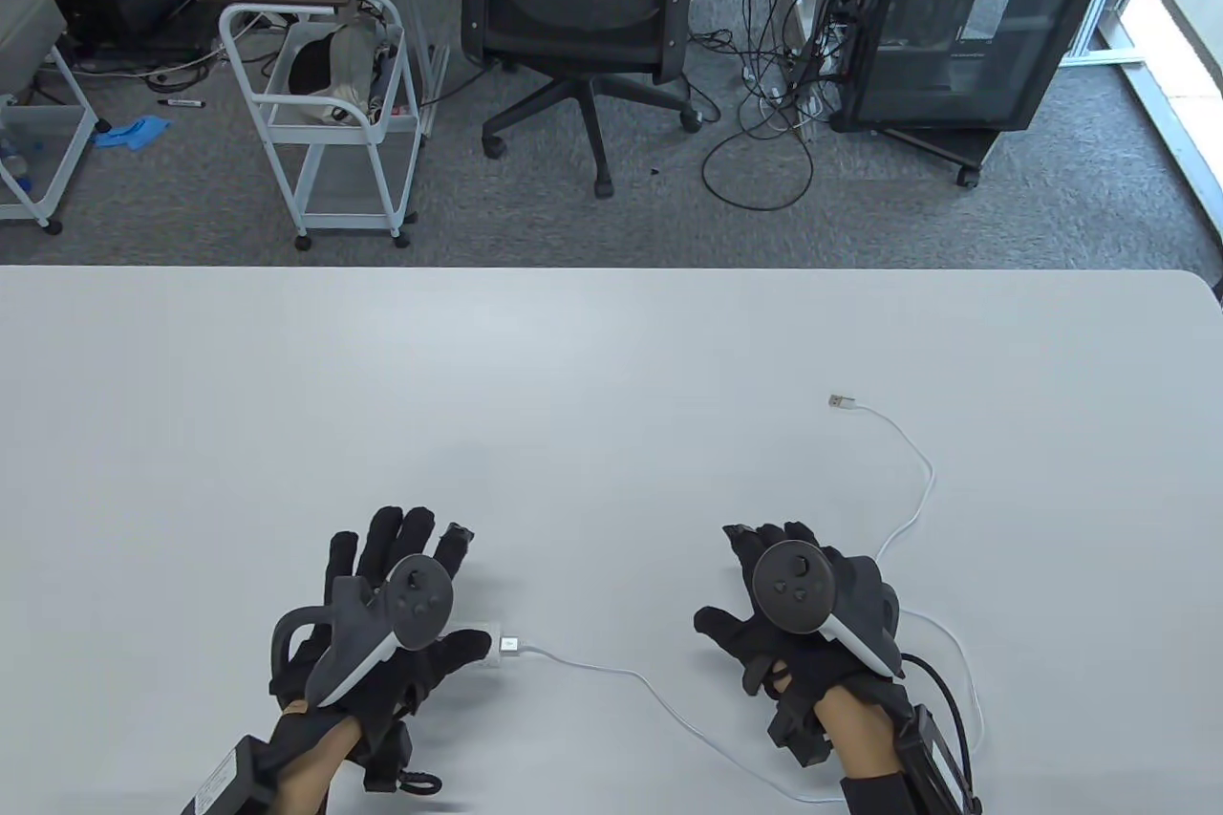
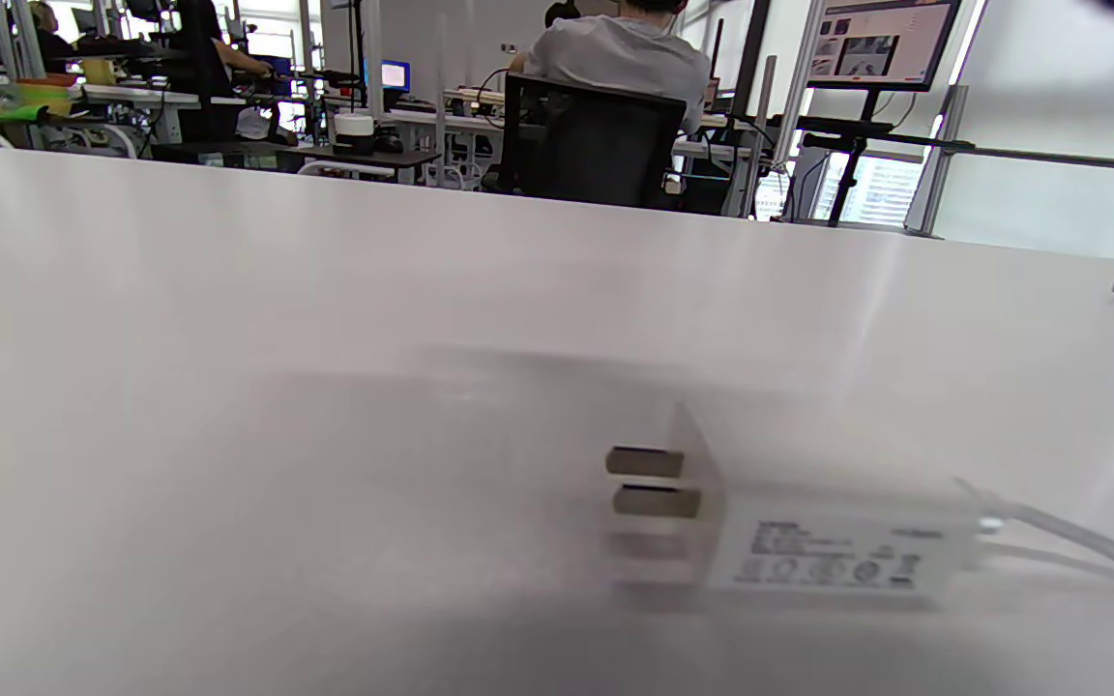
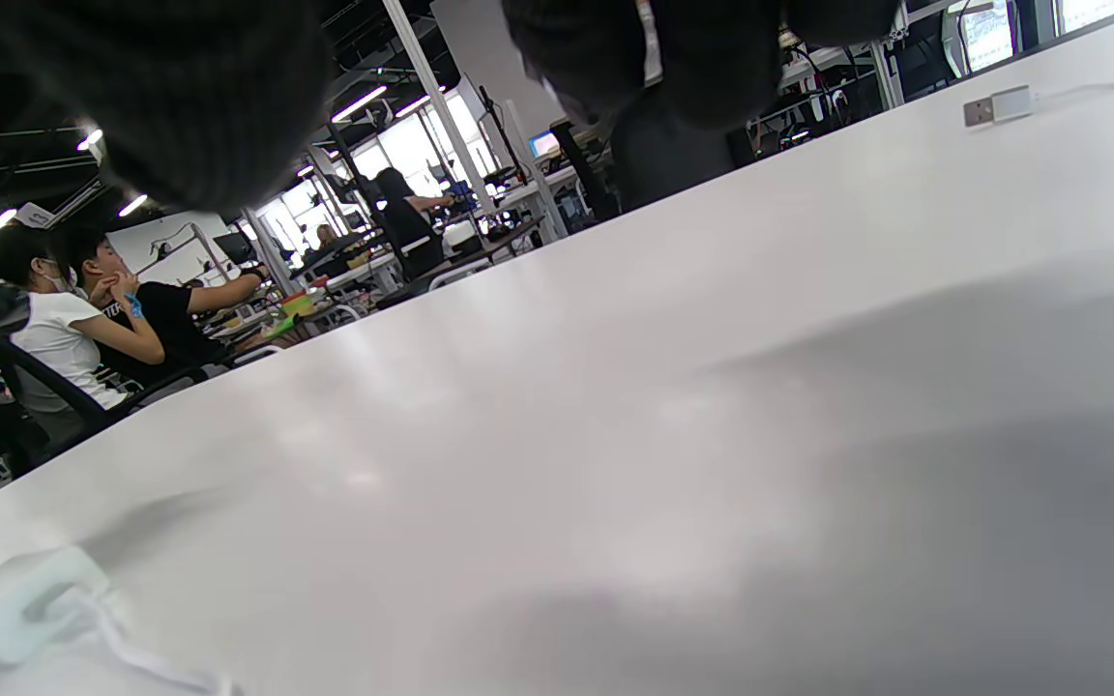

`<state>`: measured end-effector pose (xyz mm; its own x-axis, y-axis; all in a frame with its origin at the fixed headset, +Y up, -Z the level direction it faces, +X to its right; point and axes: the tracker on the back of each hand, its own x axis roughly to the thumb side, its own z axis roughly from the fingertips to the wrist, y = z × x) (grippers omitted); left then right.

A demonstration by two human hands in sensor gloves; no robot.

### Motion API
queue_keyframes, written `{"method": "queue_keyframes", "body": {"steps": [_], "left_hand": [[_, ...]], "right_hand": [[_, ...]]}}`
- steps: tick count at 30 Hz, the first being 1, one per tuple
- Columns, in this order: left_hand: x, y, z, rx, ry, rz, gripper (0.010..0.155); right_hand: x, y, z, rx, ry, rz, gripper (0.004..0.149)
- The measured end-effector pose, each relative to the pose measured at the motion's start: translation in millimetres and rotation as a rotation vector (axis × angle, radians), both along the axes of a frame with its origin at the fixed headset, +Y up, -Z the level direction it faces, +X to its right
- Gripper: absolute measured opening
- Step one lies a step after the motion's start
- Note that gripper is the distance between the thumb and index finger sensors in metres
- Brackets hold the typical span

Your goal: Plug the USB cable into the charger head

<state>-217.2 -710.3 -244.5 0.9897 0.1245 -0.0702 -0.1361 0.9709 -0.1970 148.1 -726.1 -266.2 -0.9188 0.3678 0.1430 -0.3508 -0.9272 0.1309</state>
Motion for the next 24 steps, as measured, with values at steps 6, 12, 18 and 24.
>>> {"method": "queue_keyframes", "body": {"steps": [6, 12, 18, 24], "left_hand": [[-32.2, 1.5, -6.8, -0.056, 0.137, 0.106, 0.1], [-44.8, -2.2, -10.4, -0.109, 0.216, 0.058, 0.1], [-45.6, -3.0, -11.0, -0.126, 0.215, 0.043, 0.1], [-43.7, -5.0, -10.8, -0.138, 0.208, 0.023, 0.1]], "right_hand": [[1.4, 0.3, 0.0, 0.001, -0.003, 0.002, 0.096], [2.9, -0.3, 0.2, -0.005, -0.007, 0.006, 0.095], [4.3, -2.6, -1.9, -0.02, -0.013, 0.009, 0.095], [5.5, -2.9, -1.9, -0.026, -0.017, 0.008, 0.095]]}}
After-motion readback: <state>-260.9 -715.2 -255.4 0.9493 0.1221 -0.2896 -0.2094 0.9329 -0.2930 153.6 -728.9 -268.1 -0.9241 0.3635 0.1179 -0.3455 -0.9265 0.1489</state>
